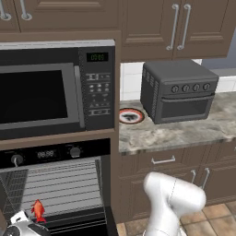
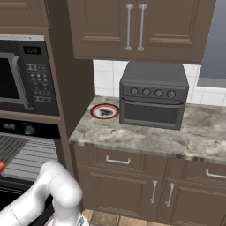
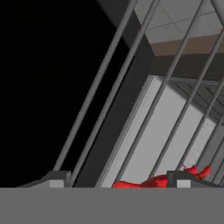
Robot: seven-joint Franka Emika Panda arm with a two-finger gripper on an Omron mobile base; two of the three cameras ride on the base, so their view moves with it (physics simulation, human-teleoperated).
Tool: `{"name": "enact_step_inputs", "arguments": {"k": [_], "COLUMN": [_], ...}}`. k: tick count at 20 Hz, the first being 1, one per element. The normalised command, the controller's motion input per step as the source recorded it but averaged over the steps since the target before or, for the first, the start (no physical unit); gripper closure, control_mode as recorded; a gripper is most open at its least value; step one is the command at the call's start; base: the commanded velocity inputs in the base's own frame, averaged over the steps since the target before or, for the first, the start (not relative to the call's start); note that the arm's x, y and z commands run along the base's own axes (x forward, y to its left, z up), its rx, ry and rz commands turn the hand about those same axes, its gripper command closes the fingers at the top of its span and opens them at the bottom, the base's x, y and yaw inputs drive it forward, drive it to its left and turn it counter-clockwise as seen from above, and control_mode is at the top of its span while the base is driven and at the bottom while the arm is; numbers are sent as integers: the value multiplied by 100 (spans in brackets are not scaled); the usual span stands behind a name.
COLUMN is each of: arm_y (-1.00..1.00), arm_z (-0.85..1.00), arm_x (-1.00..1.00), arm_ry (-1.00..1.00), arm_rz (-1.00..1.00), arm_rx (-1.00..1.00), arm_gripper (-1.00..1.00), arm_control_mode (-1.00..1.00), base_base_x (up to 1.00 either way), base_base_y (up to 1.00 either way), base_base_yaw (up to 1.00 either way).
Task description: Take the fish from the oven and place it on the plate on the counter.
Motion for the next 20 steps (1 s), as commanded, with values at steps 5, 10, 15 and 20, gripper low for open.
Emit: {"name": "enact_step_inputs", "arguments": {"k": [5,10,15,20], "arm_y": [0,0,0,-4], "arm_z": [28,98,94,41], "arm_x": [-74,-4,4,19], "arm_ry": [-4,-30,-26,-3], "arm_rz": [0,-10,-22,-33], "arm_rx": [7,11,17,28], "arm_gripper": [-100,-100,-100,-100], "arm_control_mode": [-100,-100,-100,-100], "base_base_x": [0,0,0,0], "base_base_y": [0,0,0,0], "base_base_yaw": [0,0,0,0]}}
